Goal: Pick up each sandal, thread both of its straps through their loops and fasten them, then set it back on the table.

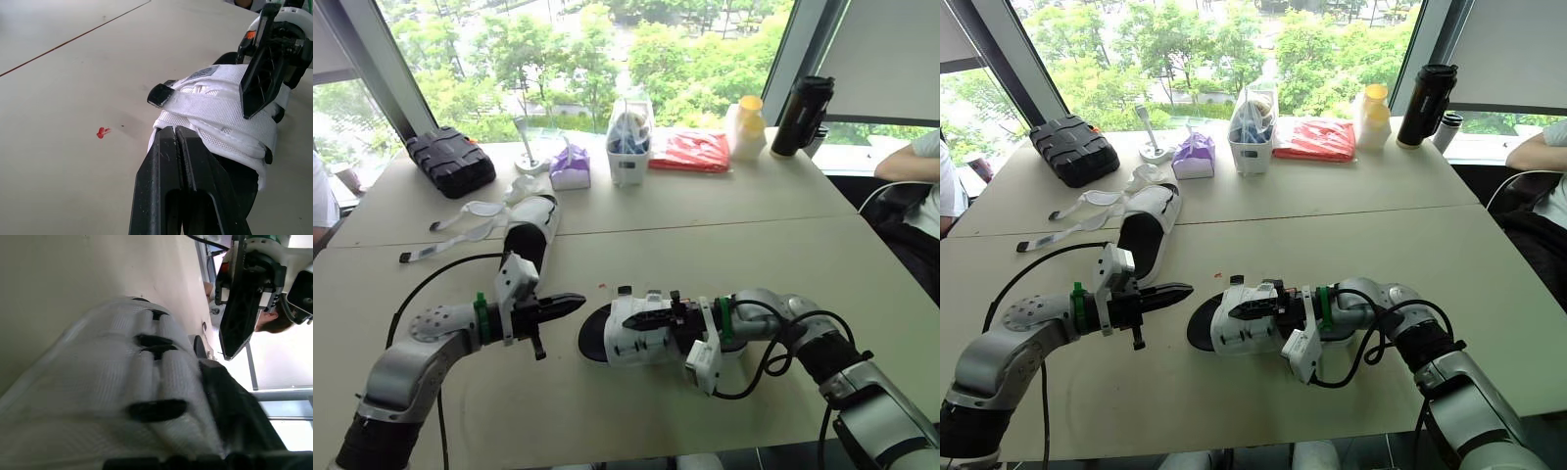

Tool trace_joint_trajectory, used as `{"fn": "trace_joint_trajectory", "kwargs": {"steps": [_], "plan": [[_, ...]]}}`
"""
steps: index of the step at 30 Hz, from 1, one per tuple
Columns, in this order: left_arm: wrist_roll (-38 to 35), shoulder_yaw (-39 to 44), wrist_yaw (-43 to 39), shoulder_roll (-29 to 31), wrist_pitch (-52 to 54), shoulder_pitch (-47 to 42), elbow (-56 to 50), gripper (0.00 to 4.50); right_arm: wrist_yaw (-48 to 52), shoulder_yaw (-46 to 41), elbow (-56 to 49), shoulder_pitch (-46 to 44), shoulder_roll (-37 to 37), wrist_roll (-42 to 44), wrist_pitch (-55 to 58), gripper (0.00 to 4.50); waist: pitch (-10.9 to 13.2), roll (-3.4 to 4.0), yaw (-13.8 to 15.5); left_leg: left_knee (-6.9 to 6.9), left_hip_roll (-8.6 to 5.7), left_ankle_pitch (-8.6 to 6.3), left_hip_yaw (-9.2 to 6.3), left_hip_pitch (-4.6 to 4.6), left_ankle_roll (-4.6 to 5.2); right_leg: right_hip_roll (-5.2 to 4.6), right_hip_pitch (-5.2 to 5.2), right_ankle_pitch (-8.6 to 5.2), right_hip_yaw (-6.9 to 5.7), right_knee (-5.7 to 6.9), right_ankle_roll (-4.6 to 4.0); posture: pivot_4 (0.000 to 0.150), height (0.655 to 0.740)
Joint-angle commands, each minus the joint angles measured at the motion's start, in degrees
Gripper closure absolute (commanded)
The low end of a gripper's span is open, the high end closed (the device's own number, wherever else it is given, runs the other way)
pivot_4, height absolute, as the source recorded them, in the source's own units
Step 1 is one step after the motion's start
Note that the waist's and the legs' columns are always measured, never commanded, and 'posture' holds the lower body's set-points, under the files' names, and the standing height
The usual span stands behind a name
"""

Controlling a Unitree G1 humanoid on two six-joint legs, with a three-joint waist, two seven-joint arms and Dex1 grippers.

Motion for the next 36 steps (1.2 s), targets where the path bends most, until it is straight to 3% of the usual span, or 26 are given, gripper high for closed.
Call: {"fn": "trace_joint_trajectory", "kwargs": {"steps": [1, 6, 11, 20, 31, 36], "plan": [[-1.05, 2.3, 1.02, 0.66, -0.24, 0.31, -2.24, 4.5, -3.85, -1.78, -0.23, -1.77, 0.0, -3.11, 1.04, 4.47, 0.01, -0.06, -0.01, 0.0, 0.02, 0.02, 0.0, 0.01, -0.03, 0.04, 0.0, 0.03, 0.0, 0.01, -0.04, 0.15, 0.74], [-0.85, 2.95, 2.58, 0.44, -0.77, 0.99, -2.86, 4.5, -7.34, -5.99, -0.21, -3.58, -0.7, -3.84, 12.51, 4.47, 0.02, -0.08, 0.07, 0.05, 0.05, 0.09, -0.01, 0.01, -0.13, 0.11, 0.0, 0.13, 0.01, 0.09, -0.18, 0.15, 0.74], [-0.47, 3.11, 3.99, -0.04, -1.46, 1.67, -3.32, 4.5, -9.44, -9.3, 2.3, -6.65, 0.39, -6.18, 32.05, 4.47, 0.03, -0.07, 0.13, 0.05, 0.09, 0.13, -0.01, -0.01, -0.19, 0.15, -0.06, 0.18, 0.01, 0.15, -0.27, 0.15, 0.74], [2.5, 1.39, 5.76, -0.53, -4.12, 2.71, -2.82, 4.5, -17.34, -7.99, 24.77, -21.82, 10.52, -9.96, 69.97, 4.47, 0.05, -0.04, -0.3, -0.03, 0.55, 0.14, 0.23, -0.09, -0.2, 0.3, -0.23, 0.24, 0.07, 0.06, -0.43, 0.15, 0.74], [5.32, 0.58, 6.56, -0.29, -6.05, 3.8, -2.45, 4.5, -16.87, -3.71, 37.63, -27.98, 15.51, -5.84, 79.57, 4.47, 0.07, 0.01, -1.55, -0.04, 0.64, 0.16, 0.24, -0.28, -0.23, 0.36, -0.43, 0.23, 0.07, 0.06, -0.51, 0.15, 0.74], [5.87, 0.04, 6.86, -0.96, -6.29, 3.76, -2.47, 4.5, -14.37, -3.26, 35.87, -26.83, 14.84, -2.77, 79.62, 2.3, 0.07, 0.01, -1.53, -0.02, 0.66, 0.17, 0.23, -0.27, -0.26, 0.39, -0.42, 0.26, 0.06, 0.09, -0.54, 0.15, 0.74]]}}
